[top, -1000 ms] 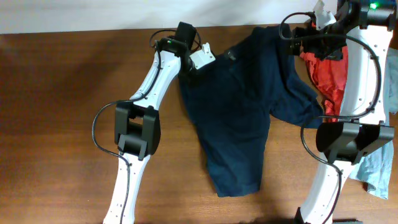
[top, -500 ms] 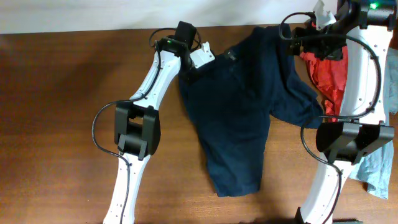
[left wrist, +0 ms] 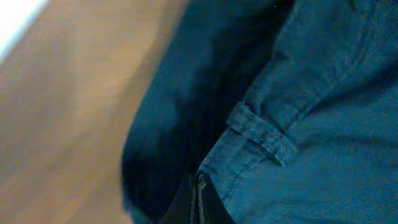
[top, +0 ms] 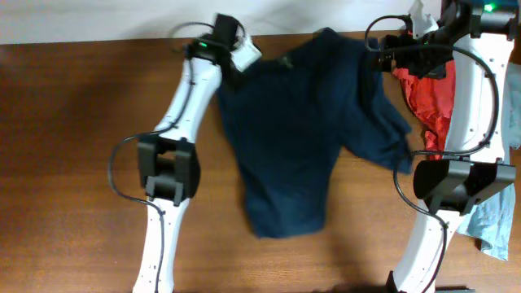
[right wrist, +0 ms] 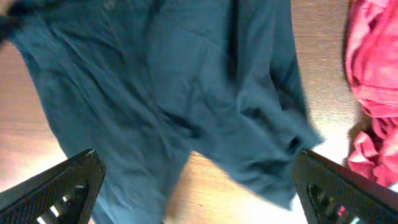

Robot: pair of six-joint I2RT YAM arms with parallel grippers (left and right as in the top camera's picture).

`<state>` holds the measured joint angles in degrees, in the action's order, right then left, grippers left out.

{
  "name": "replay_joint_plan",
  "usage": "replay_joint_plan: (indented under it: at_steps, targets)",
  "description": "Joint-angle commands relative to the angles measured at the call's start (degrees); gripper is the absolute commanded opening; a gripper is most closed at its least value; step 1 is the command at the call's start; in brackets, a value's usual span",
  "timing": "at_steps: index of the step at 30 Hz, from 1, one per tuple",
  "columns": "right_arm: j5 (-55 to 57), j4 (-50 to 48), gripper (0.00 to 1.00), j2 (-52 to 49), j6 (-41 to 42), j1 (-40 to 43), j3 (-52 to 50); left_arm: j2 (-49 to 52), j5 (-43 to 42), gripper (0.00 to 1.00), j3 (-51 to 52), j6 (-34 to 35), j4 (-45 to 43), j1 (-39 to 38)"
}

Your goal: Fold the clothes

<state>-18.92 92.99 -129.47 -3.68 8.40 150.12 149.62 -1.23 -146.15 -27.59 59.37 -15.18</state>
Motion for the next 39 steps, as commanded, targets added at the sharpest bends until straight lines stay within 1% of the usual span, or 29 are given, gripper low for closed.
replay_joint_plan:
  at_steps: [1,2,8,13,14,17,21,22,24,28,29,30,31,34,36,39]
  targets:
    - [-2.23,0.07,0.99,1.99,-0.42,-2.69,0.85,0.59,2.51,0.0,-5.29,7.8,0.57,5.01]
    - [-2.14,0.09,0.99,1.99,-0.42,-3.52,0.85,0.59,2.54,0.0,-6.32,8.87,0.83,6.08]
    - [-1.6,0.26,0.99,1.99,-0.37,-8.98,0.85,0.59,2.56,0.0,-8.11,9.11,3.76,10.49]
    - [-0.44,1.49,0.99,1.99,0.22,-13.49,0.85,0.59,2.54,0.0,-8.09,14.29,6.25,13.27]
    - [3.04,2.03,0.99,1.99,1.95,-14.84,0.83,0.59,2.51,0.0,-8.09,15.21,6.36,13.81]
    - [12.15,2.43,0.98,1.92,6.93,-16.76,0.48,0.59,2.54,0.0,-8.09,15.17,6.6,13.97]
    - [14.01,0.57,1.0,1.53,11.19,-16.87,-1.55,0.59,2.51,0.0,-8.09,15.21,6.75,13.68]
    - [13.92,-0.22,0.97,1.49,11.61,-16.61,-2.45,0.59,2.51,0.0,-8.09,15.19,6.75,13.57]
    - [13.18,-1.88,0.88,1.49,11.58,-16.22,-5.35,0.59,2.51,0.0,-8.09,15.21,6.78,13.42]
    - [11.63,-2.6,0.61,1.49,11.47,-15.23,-12.61,0.59,2.54,0.0,-8.09,15.61,7.13,13.42]
    - [11.1,-2.8,0.56,1.49,11.37,-14.99,-14.47,0.59,2.54,0.0,-8.09,15.61,7.17,13.42]
    - [10.08,-3.23,0.52,1.49,10.56,-14.62,-16.7,0.59,2.54,0.0,-8.09,15.61,7.19,13.44]
    - [8.26,-4.42,0.5,1.49,9.62,-14.14,-19.74,0.59,2.54,0.0,-8.09,15.61,7.19,13.49]
    - [3.65,-6.93,0.5,1.49,7.52,-13.2,-23.91,0.59,2.54,0.0,-8.09,15.61,7.34,13.49]
    - [-1.68,-8.85,0.5,1.49,4.9,-12.76,-26.84,0.59,2.51,0.0,-8.09,15.61,7.74,13.49]
    - [-3.45,-10.99,0.5,1.49,2.54,-12.83,-30.14,0.59,2.51,0.0,-8.09,15.63,7.93,13.46]
